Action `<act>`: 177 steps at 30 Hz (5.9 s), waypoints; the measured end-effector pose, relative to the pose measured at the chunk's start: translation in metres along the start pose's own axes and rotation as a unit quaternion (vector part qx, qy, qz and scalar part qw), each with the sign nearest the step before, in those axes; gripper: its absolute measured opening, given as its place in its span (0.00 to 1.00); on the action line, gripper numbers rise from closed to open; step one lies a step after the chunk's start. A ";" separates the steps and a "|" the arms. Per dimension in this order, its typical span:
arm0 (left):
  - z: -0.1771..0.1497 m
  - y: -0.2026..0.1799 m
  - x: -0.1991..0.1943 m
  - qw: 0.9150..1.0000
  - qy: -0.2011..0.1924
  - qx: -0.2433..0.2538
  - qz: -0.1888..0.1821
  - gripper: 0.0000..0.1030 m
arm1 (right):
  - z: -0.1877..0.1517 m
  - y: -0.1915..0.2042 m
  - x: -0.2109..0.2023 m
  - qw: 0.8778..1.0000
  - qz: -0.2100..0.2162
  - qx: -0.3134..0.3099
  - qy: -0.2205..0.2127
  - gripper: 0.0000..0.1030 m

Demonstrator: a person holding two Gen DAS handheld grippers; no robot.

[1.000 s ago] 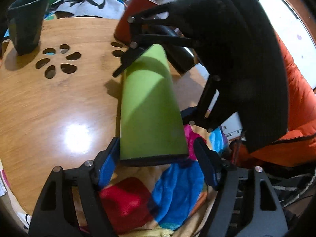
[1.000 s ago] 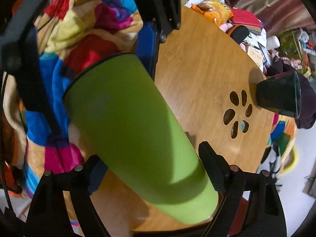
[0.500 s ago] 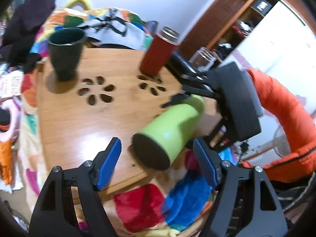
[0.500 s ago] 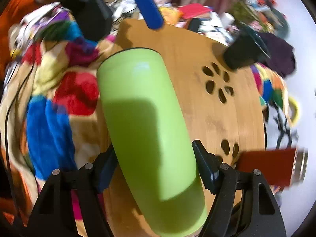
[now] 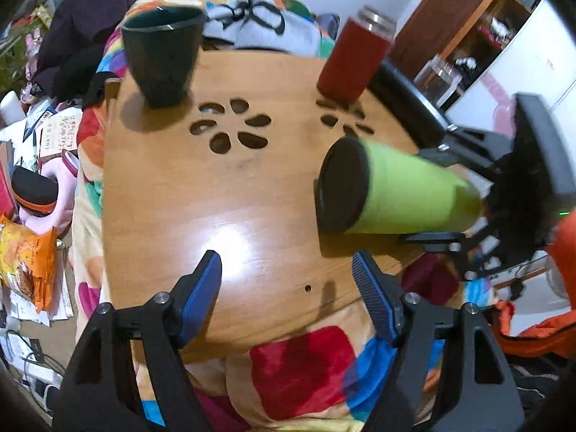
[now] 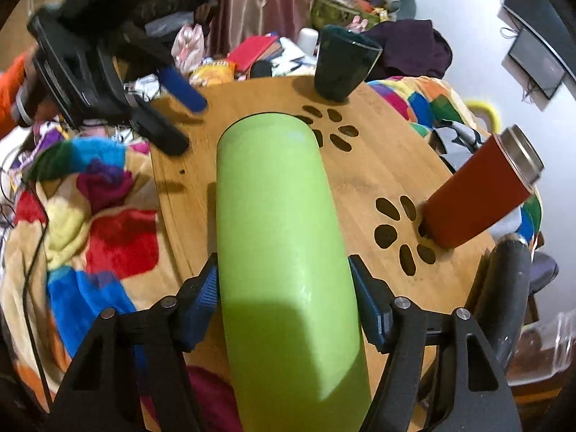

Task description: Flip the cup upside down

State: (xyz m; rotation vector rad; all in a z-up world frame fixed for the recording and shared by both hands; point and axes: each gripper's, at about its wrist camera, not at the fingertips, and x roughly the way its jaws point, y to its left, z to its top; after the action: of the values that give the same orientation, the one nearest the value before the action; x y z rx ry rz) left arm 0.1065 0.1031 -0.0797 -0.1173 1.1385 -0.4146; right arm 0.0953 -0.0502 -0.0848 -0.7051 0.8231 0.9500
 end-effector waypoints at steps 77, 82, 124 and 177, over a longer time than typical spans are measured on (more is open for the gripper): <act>0.027 -0.065 -0.081 0.969 -0.236 0.071 0.026 0.80 | 0.015 -0.044 -0.028 0.979 0.006 0.163 -0.119 0.69; 0.018 -0.078 -0.084 0.963 -0.252 0.093 0.031 0.85 | 0.001 -0.032 -0.044 0.978 -0.019 0.162 -0.131 0.80; -0.056 -0.128 -0.094 0.916 -0.382 0.026 0.119 1.00 | -0.084 0.025 -0.145 0.869 -0.198 0.370 -0.263 1.00; -0.063 -0.136 -0.094 0.917 -0.382 0.025 0.113 1.00 | -0.074 0.035 -0.150 0.874 -0.205 0.351 -0.267 1.00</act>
State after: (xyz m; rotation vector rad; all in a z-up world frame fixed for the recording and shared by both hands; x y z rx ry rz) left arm -0.0189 0.0209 0.0151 -0.0878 0.3598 -0.1578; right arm -0.0076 -0.1572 -0.0007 0.0415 0.4355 0.3659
